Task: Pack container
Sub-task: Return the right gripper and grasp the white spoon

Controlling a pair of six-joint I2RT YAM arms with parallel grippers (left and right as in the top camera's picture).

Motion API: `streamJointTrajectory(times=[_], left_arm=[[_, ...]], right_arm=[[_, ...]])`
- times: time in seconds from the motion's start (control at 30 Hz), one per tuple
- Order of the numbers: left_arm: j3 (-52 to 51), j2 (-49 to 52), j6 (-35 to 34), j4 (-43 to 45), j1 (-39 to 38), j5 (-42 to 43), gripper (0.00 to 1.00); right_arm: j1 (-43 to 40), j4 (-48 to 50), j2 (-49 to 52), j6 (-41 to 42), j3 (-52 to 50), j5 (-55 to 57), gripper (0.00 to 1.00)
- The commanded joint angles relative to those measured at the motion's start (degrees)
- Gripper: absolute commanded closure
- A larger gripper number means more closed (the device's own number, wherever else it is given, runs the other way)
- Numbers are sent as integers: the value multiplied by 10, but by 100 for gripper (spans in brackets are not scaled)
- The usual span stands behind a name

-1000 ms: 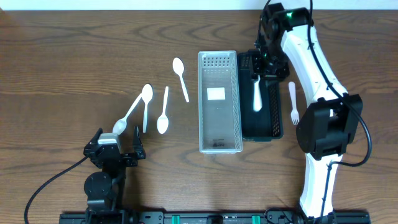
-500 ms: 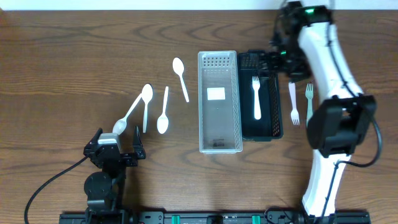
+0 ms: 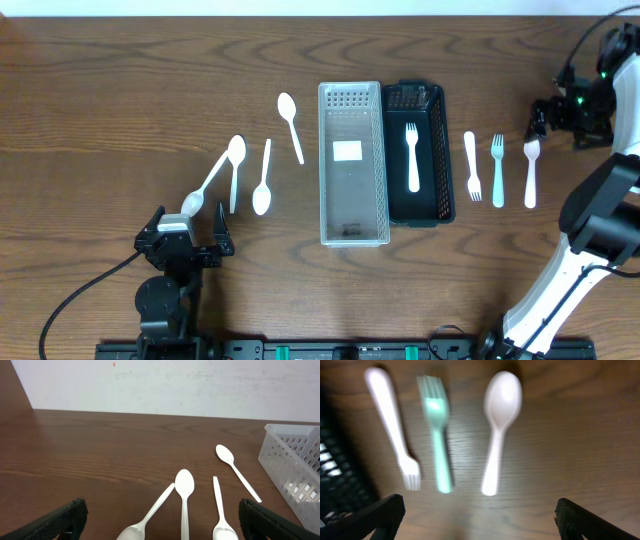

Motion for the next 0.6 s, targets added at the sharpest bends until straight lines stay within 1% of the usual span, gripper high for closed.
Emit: streamJointTrajectory(times=[0.0, 0.1, 0.17, 0.3, 0.57], left_arm=[[-17, -3, 8, -6, 2, -3, 2], [-17, -3, 8, -6, 2, -3, 2], [-17, -3, 8, -6, 2, -3, 2], [-17, -3, 8, -6, 2, -3, 2], [-17, -3, 8, -6, 2, -3, 2]], right_arm=[[-7, 25, -2, 8, -40, 37, 1], [-6, 65, -2, 34, -86, 86, 1], [-6, 94, -2, 41, -115, 99, 1], [-6, 139, -2, 45, -155, 99, 1], [-3, 189, -2, 48, -218, 90, 1]])
